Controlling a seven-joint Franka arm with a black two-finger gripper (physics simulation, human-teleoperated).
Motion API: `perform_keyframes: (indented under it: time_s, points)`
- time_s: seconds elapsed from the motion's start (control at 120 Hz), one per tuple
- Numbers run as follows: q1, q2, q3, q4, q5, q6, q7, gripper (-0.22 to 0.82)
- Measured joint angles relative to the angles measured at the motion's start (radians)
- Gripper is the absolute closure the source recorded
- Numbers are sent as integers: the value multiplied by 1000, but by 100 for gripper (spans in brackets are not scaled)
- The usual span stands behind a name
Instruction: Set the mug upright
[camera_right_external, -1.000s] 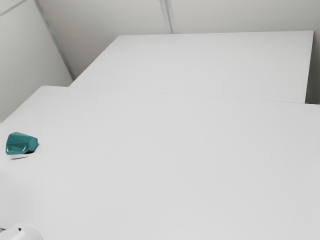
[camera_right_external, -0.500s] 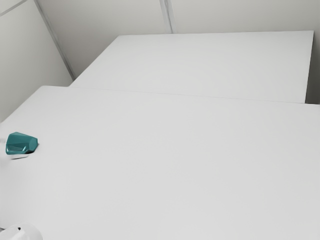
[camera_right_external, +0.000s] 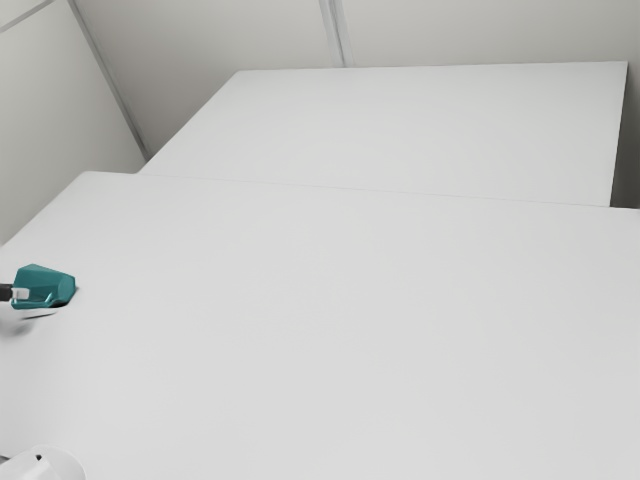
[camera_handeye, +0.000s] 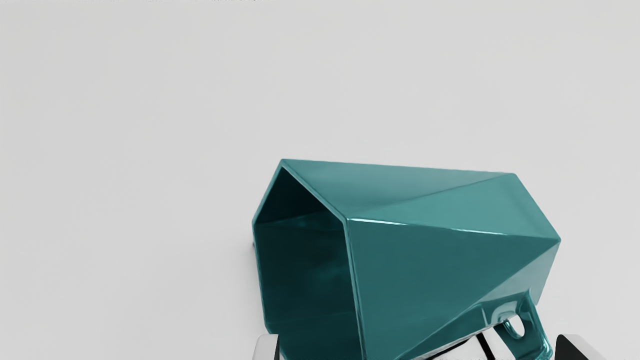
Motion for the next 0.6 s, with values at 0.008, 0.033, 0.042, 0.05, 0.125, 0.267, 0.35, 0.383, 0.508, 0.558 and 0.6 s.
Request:
perform_keyframes:
  time_s: [0.008,0.033,0.042,0.05,0.125,0.267,0.35,0.383,0.508,0.558,0.6]
  points:
    - [0,0,-1,0,0,0,2,0]
    - [-1,0,-2,0,1,0,6,0]
    - [-1,0,-2,-1,1,0,8,1]
    - [-1,0,-2,-1,1,0,9,1]
    - [-6,0,-6,-10,4,-1,22,1]
    - [-10,-1,-19,-21,8,-5,43,3]
    - [-10,-2,-23,-25,9,-11,53,4]
    - [-10,-3,-26,-25,9,-14,58,4]
    - [-11,-8,-36,-25,10,-29,76,6]
    - [-11,-9,-38,-25,10,-35,82,9]
    - [-11,-10,-38,-25,9,-39,87,14]
